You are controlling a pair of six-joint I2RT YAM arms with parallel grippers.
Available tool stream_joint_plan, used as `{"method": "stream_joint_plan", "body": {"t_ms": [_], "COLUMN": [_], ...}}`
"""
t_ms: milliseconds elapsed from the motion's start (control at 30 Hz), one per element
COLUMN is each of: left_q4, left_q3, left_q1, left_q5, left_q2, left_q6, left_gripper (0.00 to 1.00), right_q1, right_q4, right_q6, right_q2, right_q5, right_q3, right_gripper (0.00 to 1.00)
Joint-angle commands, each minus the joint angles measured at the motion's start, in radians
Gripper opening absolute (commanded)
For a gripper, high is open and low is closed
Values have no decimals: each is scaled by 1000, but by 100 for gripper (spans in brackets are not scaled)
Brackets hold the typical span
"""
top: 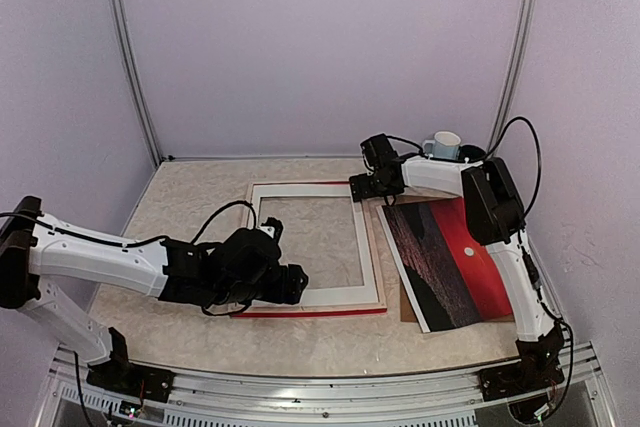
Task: Put the photo into the frame
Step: Move the photo frame to the center of the board, then pick up the photo from the backboard.
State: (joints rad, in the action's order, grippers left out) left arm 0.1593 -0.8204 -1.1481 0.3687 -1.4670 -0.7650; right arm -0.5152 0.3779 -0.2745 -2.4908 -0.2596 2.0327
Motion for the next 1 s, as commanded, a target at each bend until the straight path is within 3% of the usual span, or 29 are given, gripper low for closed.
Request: {"method": "stream_joint_plan", "body": {"t_ms": [0,167,467,700,967], "left_q4": [21,31,59,103,101], "left_q3": [-4,-25,-46,-22,86], "left_q1": [-6,1,2,25,32], "left_q5": [54,71,107,154,105], "left_q2": [33,51,76,212,363], "left_q6": [-16,-15,-27,-47,-122], "left_gripper": [87,88,99,99,99], "right_q1": [-8,-8,-75,-235,-479], "right_q4": [52,54,119,215,405], "right_q6": [6,-4,-45,-214,-509], "right_q2": [78,244,606,916,1184], "right_q5": [-12,66,46,-51,-81], "right_q3": [0,-77,-513,-937,-1163], "right_gripper": [99,99,99,99,99]}}
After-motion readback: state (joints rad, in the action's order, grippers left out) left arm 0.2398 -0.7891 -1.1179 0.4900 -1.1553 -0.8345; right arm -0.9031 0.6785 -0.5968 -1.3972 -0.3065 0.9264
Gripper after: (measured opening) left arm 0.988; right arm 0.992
